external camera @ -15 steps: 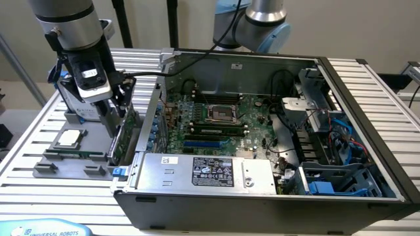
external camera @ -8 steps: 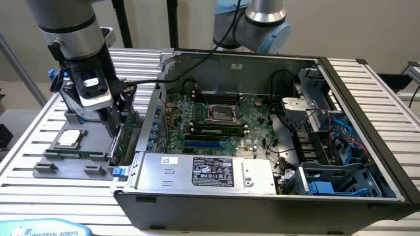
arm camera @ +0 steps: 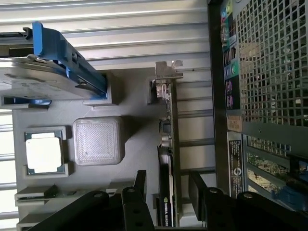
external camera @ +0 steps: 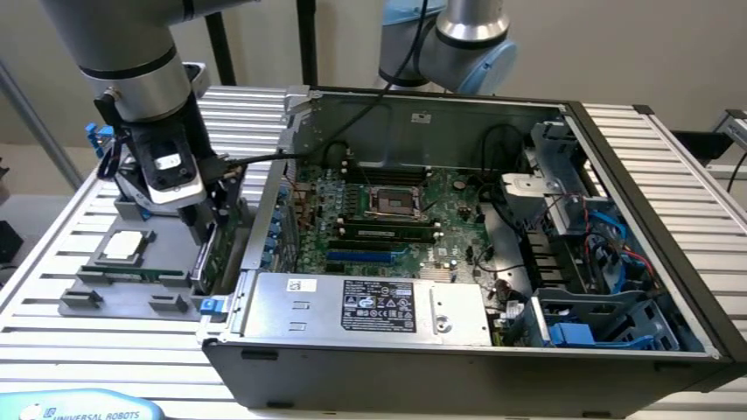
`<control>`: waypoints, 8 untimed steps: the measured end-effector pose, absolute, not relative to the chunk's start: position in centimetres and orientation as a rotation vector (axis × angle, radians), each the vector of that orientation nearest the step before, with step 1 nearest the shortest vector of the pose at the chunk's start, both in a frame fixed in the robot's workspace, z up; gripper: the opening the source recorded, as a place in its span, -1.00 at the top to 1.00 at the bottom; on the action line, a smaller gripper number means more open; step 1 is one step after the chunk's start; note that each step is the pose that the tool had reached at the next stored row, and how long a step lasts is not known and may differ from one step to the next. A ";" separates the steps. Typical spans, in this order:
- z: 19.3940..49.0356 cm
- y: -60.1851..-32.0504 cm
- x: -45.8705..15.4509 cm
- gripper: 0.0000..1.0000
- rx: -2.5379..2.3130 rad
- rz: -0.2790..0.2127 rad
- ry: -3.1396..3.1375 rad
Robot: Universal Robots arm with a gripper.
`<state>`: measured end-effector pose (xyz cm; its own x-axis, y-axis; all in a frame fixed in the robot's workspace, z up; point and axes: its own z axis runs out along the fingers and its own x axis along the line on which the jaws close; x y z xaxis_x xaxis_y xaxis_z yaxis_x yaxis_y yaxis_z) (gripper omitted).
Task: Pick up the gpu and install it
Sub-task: 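Pick up the gpu and move the gpu toward the slot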
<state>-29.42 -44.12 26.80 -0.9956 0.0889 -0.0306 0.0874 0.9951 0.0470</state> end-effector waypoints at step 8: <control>25.3 -44.2 -29.4 0.04 0.168 0.070 3.103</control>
<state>-29.38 -44.18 25.34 -0.9936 0.1085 -0.0308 0.1070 0.9931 0.0470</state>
